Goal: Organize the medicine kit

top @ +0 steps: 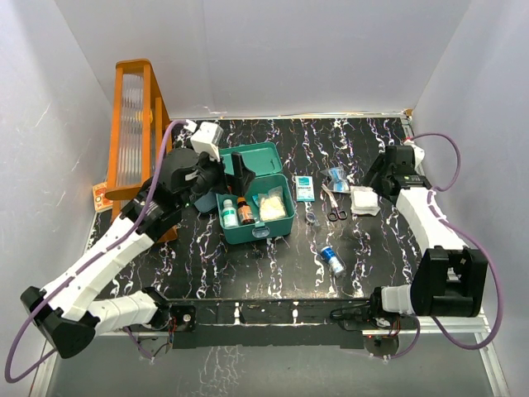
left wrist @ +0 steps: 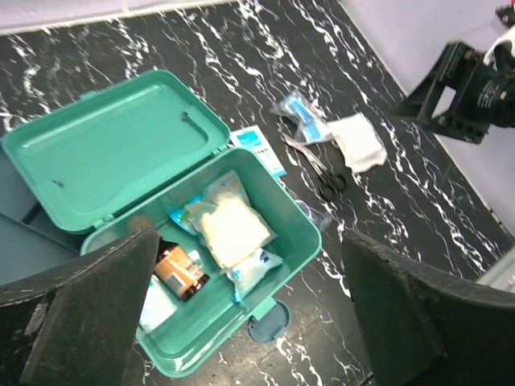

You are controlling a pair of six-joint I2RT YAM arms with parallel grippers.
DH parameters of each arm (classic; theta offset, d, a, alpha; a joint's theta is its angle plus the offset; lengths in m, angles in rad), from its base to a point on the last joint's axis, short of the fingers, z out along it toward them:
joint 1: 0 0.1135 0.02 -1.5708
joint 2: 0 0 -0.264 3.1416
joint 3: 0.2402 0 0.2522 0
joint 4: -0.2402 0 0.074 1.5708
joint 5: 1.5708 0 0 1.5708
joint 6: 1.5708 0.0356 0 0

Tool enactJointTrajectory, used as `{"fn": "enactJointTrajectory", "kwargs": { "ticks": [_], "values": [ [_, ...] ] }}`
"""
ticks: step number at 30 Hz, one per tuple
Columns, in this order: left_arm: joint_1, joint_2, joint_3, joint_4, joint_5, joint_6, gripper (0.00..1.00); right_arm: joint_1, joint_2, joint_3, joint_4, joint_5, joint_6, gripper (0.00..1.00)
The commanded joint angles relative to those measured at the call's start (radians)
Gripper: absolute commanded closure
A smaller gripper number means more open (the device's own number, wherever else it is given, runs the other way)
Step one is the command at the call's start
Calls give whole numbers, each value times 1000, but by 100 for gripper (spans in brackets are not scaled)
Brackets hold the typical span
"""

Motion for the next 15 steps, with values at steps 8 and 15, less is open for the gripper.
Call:
{"fn": "enactJointTrajectory", "kwargs": {
  "ticks": [8,15],
  "values": [
    [-3,-12,-11,121,-95,107,1,-185,133,32,20,-255,-124,30],
    [-3,74,63,100,-70,107,1,-245,265,71,43,-342,-178,33]
  ]
}}
